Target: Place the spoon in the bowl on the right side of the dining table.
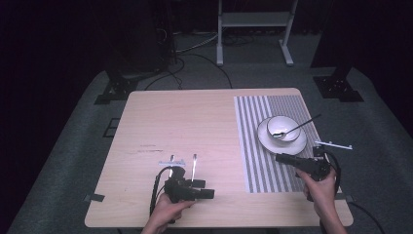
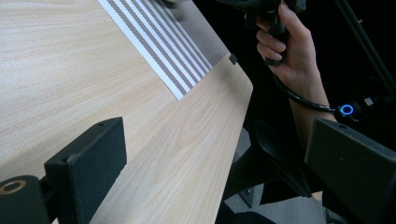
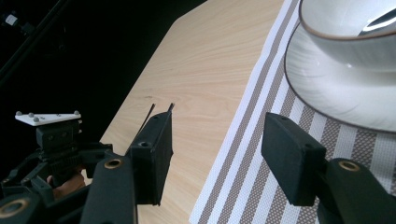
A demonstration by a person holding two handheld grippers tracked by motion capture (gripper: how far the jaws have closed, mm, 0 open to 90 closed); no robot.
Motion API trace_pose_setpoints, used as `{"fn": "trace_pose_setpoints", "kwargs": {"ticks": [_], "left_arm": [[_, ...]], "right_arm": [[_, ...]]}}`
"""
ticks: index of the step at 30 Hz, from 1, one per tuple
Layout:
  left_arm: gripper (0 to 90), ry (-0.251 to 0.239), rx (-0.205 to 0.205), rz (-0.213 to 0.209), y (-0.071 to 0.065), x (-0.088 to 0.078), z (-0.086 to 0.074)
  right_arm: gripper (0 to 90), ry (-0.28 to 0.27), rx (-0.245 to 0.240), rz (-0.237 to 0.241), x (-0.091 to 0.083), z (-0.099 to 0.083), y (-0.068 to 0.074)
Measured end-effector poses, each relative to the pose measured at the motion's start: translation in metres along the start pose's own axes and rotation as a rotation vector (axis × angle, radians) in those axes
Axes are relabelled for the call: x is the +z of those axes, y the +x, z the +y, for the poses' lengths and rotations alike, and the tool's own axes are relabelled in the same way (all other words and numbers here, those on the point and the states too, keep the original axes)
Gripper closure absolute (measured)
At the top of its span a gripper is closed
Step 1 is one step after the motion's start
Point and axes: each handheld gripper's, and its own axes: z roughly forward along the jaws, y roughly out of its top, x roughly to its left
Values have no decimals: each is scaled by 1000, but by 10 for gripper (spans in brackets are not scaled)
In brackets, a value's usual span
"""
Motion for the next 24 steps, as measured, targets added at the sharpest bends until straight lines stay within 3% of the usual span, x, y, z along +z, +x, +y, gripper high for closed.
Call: {"fn": "trace_pose_setpoints", "kwargs": {"ticks": [24], "left_arm": [[39, 1, 3, -2, -1, -1, 0]], "right_arm": [[402, 20, -22, 30, 2, -24, 9]]}}
